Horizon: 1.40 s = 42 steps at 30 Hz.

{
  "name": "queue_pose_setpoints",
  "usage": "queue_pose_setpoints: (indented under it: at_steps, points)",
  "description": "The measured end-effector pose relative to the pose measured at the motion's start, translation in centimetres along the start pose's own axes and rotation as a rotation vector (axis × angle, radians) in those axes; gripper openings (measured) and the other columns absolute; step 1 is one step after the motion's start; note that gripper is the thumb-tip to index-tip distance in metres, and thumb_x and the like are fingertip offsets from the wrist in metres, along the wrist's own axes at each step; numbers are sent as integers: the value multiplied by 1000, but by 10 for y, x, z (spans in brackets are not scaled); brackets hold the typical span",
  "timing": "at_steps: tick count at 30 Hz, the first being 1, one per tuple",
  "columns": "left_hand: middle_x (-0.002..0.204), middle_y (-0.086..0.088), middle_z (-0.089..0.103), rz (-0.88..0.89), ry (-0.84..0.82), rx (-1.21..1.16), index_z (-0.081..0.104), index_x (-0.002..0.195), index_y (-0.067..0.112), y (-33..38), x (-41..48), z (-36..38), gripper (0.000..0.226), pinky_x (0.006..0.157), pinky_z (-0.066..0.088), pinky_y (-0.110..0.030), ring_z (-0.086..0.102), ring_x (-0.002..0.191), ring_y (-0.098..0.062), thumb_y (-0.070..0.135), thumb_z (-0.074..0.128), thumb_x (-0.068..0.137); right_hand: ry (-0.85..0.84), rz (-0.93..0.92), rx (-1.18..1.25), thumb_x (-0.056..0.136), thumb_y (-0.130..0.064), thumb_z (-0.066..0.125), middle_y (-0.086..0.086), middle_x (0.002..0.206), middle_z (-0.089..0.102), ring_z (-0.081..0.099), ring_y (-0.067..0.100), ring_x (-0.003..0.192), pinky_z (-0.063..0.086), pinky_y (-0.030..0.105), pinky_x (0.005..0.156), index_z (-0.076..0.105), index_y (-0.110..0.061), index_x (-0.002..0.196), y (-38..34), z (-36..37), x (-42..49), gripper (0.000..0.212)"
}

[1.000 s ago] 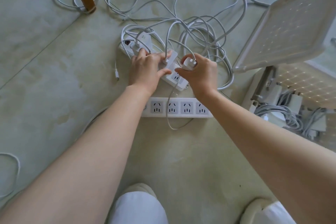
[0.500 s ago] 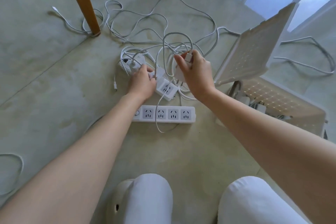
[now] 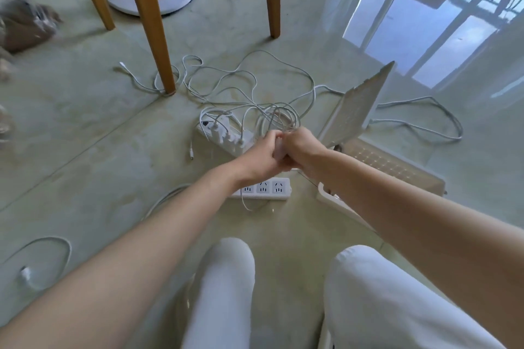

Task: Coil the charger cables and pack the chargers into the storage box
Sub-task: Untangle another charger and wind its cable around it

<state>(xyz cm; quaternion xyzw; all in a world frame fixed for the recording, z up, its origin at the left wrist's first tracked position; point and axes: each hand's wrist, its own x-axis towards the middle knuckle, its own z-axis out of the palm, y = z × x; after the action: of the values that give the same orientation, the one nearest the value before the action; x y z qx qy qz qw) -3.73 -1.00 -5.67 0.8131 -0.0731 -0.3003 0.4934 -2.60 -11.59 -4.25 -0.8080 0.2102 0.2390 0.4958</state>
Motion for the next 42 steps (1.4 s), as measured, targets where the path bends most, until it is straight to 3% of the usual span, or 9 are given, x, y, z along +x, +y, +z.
queue_pose_setpoints:
  at_steps: [5,9,13,20,25,28,34,37,42]
  points:
    - [118,-8,51,49,61,332,42,125,5,26,-29,4,42,84,44,-33,52,107,-22,19,60,90,14,-174,-329,95,-17,45,25,116,56,61,30,87,51,29,66,48,3,113,-3,-13,-39,27]
    - [101,-9,58,-19,132,308,43,118,10,40,-47,8,33,59,39,-28,56,87,-23,8,54,87,231,-434,-616,97,-27,45,18,128,41,45,33,117,38,38,90,32,-5,130,-2,-24,-76,42]
    - [88,-9,59,13,-23,137,43,106,15,52,-73,7,29,50,42,-23,56,65,-18,3,58,85,212,-632,-913,98,-30,39,10,130,40,39,29,121,35,35,98,49,-14,122,8,-43,-100,30]
    - [77,-5,60,87,-17,30,41,99,18,83,-116,-9,32,47,41,-23,54,62,-17,2,64,84,299,-758,-645,100,-30,36,8,78,57,54,30,75,39,38,67,53,-6,92,10,-68,-147,30]
    - [102,-8,52,200,256,700,39,109,19,102,-137,-5,31,67,42,-32,55,82,-24,23,62,89,321,-715,-533,98,-36,41,0,73,52,49,22,68,35,32,63,50,-14,88,14,-70,-169,25]
    - [113,-7,51,152,313,810,36,117,17,109,-149,6,36,77,43,-38,56,100,-30,32,58,92,415,-767,-533,97,-34,43,3,72,57,51,23,64,39,32,60,55,-10,87,14,-72,-182,29]
    - [95,-9,55,143,297,224,36,106,11,108,-169,15,32,75,51,-43,58,82,-28,29,59,92,352,-865,-254,94,-22,51,-14,61,50,48,1,54,36,11,57,60,-13,91,14,-67,-208,12]
    - [93,-11,51,187,323,-248,37,105,9,114,-176,8,26,55,54,-28,52,64,-18,24,55,93,251,-720,-228,96,-18,46,-8,74,59,56,12,72,39,20,68,58,-4,91,20,-73,-195,19]
    - [87,-5,54,220,413,-659,44,96,14,119,-177,8,13,53,55,-24,54,63,-14,26,51,95,40,-446,-464,98,-17,38,-3,96,67,53,15,74,40,27,67,59,-11,88,47,-79,-167,24]
